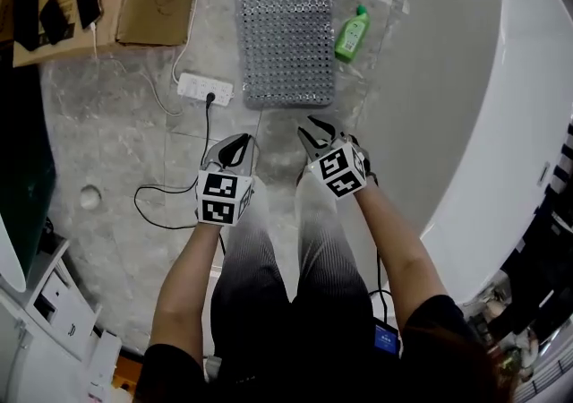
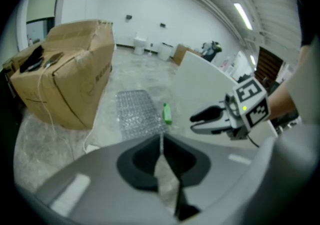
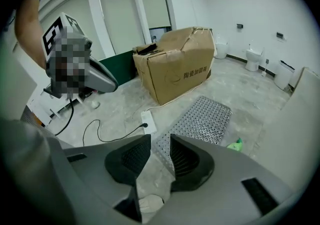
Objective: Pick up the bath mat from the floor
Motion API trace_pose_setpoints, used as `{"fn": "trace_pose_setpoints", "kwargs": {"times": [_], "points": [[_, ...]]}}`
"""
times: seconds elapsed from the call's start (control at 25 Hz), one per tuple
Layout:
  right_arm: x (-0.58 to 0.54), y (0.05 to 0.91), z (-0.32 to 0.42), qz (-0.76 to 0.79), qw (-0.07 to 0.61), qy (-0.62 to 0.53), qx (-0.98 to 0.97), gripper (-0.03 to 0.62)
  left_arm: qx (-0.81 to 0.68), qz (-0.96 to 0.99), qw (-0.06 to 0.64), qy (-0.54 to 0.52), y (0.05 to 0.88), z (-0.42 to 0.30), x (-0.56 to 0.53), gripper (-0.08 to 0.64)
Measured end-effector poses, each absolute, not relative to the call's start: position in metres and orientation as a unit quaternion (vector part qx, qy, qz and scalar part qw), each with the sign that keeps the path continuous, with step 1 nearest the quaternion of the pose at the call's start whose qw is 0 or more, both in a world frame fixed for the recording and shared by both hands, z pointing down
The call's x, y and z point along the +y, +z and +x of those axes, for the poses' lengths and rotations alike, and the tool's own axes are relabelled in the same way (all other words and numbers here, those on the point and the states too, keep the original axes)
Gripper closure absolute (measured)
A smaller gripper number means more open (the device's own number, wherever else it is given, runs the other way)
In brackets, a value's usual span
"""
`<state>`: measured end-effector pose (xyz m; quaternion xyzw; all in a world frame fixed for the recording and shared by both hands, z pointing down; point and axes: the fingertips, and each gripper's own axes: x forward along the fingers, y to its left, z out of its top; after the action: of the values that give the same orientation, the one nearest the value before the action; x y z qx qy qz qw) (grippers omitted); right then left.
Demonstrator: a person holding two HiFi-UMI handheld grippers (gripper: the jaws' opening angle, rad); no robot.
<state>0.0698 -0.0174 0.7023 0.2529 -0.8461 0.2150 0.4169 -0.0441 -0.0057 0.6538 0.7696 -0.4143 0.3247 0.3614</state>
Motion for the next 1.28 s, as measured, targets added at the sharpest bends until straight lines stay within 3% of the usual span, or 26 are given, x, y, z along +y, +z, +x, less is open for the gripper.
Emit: {"fn": "trace_pose_setpoints", "kwargs": {"times": [1.28], "points": [[0.013, 1.004, 0.04, 0.17, 0.522, 0.151, -0.822, 0.451, -0.417, 0.751, 0.362, 0.362, 0.918, -0.07, 0.003, 0.526]]}}
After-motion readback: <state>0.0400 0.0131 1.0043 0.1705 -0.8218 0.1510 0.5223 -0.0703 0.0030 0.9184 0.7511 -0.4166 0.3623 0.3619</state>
